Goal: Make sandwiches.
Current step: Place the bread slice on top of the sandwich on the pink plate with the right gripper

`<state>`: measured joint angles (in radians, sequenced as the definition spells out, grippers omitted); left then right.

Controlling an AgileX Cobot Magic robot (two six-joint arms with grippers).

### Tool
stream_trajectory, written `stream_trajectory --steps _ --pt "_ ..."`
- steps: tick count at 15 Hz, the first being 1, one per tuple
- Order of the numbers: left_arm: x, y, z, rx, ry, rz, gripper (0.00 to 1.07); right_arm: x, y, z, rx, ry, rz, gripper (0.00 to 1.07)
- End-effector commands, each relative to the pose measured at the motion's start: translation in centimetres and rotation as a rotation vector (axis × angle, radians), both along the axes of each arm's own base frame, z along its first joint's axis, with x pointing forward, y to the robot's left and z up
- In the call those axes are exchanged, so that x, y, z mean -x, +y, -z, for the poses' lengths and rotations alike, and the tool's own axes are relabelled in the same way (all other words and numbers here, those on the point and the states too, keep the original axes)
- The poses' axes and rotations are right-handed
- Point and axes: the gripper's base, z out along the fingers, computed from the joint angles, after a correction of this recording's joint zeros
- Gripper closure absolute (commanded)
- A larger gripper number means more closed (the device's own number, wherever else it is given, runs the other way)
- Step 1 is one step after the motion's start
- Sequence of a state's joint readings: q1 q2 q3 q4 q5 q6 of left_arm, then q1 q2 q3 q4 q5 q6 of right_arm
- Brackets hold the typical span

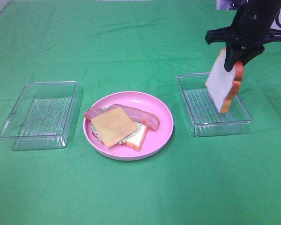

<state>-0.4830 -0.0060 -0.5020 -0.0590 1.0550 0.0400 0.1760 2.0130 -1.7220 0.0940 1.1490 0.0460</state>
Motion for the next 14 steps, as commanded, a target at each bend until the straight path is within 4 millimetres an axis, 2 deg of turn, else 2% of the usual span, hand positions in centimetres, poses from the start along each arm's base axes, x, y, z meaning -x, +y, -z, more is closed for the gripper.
stream_trajectory --steps 1,5,8,9,10,12,14 --pt "0.3 0.1 0.0 0.02 -0.022 0.002 0.43 1.3 1.2 -3.2 -0.166 -0.046 -0.027 1.07" --pt "0.3 0.1 0.0 0.02 -0.022 0.002 0.43 2.5 3.2 -4.4 -0.41 -0.041 -0.067 1.07" --pt "0.3 0.1 0.0 0.02 -0.022 0.002 0.43 3.4 4.6 -3.6 -0.615 -0.021 -0.065 1.07" --pt "0.3 0.1 0.0 0.02 -0.022 0.002 0.43 3.7 5.4 -2.8 -0.706 -0.004 -0.051 1.07" --pt "0.3 0.1 0.0 0.02 -0.022 0.002 0.43 4.7 7.8 -1.0 -0.812 -0.009 -0.047 1.07" --pt "0.3 0.1 0.0 0.02 -0.022 0.002 0.43 6.2 10.5 1.2 -0.866 -0.019 -0.011 1.07" --pt "0.3 0.1 0.0 0.02 -0.022 0.002 0.43 7.1 12.2 2.3 -0.892 -0.036 0.025 1.07"
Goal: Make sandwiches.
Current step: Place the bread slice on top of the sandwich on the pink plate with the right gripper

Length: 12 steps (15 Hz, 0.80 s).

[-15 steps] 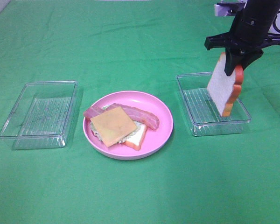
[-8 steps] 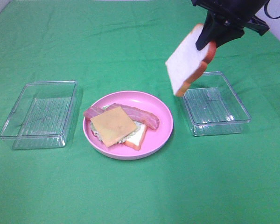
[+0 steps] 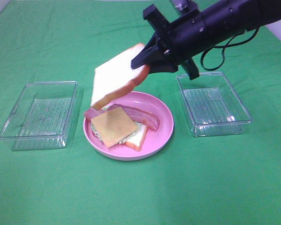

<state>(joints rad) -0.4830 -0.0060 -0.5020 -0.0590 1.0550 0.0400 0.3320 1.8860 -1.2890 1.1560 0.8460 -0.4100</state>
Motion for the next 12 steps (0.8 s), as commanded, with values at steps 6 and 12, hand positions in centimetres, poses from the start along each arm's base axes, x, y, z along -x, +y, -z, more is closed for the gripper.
stream_trajectory --steps 6,12 --pt "0.3 0.1 0.0 0.02 -0.022 0.002 0.43 1.0 4.1 5.1 -0.107 0.1 0.124 1.07" --pt "0.3 0.1 0.0 0.02 -0.022 0.002 0.43 1.1 3.3 7.2 -0.054 0.106 0.094 1.07"
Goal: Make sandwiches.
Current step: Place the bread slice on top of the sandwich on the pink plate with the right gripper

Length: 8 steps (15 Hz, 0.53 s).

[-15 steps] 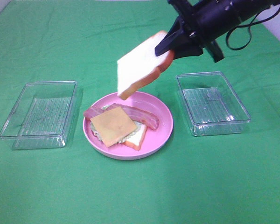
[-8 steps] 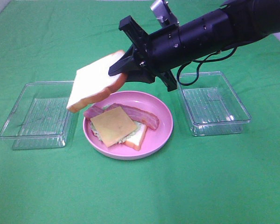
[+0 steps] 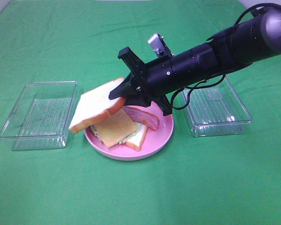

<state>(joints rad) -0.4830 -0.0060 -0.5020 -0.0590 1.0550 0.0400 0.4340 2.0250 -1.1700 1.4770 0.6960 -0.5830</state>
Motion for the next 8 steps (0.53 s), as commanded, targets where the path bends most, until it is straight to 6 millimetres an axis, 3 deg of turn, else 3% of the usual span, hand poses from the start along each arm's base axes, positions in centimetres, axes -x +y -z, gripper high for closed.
stream_trajectory --steps 1,4,6,8 --pt "0.26 0.11 0.0 0.02 -0.022 0.002 0.43 -0.08 -0.28 0.07 0.014 -0.018 -0.005 1.07" --pt "0.26 0.11 0.0 0.02 -0.022 0.002 0.43 -0.3 -0.51 0.36 0.056 -0.04 0.009 1.07" --pt "0.26 0.11 0.0 0.02 -0.022 0.002 0.43 -0.26 -0.54 0.4 0.062 -0.043 0.002 0.91" --pt "0.26 0.11 0.0 0.02 -0.022 0.002 0.43 -0.16 -0.56 0.45 0.069 -0.046 -0.014 0.67"
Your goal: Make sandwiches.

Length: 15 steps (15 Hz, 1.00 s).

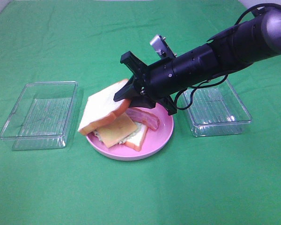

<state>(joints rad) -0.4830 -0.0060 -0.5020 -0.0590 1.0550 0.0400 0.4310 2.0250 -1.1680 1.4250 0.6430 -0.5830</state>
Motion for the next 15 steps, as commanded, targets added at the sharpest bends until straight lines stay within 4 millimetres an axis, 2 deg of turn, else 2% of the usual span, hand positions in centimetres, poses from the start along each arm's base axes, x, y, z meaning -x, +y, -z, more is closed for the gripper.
stream_trajectory --steps 1,3,4,8,13,14,15 --pt "0.3 0.1 0.0 0.02 -0.022 0.002 0.43 0.1 -0.1 0.0 0.01 -0.013 -0.028 0.6" --pt "0.3 0.1 0.0 0.02 -0.022 0.002 0.43 0.4 -0.3 0.2 0.049 -0.028 -0.071 0.39" --pt "0.3 0.1 0.0 0.02 -0.022 0.002 0.43 0.5 -0.5 0.5 0.094 -0.023 -0.097 0.36" --pt "0.3 0.1 0.0 0.02 -0.022 0.002 0.43 0.9 -1.4 0.5 0.218 -0.014 -0.133 0.36" --pt "0.3 0.1 0.0 0.02 -0.022 0.002 0.43 1.4 -3.6 -2.1 0.461 -0.091 -0.142 0.36" --pt "0.3 0.1 0.0 0.02 -0.022 0.002 0.43 1.9 -5.1 -3.5 0.607 -0.138 -0.18 0.36" --pt "0.3 0.1 0.0 0.02 -0.022 0.002 0.43 2.3 -5.8 -4.5 0.666 -0.141 -0.194 0.36"
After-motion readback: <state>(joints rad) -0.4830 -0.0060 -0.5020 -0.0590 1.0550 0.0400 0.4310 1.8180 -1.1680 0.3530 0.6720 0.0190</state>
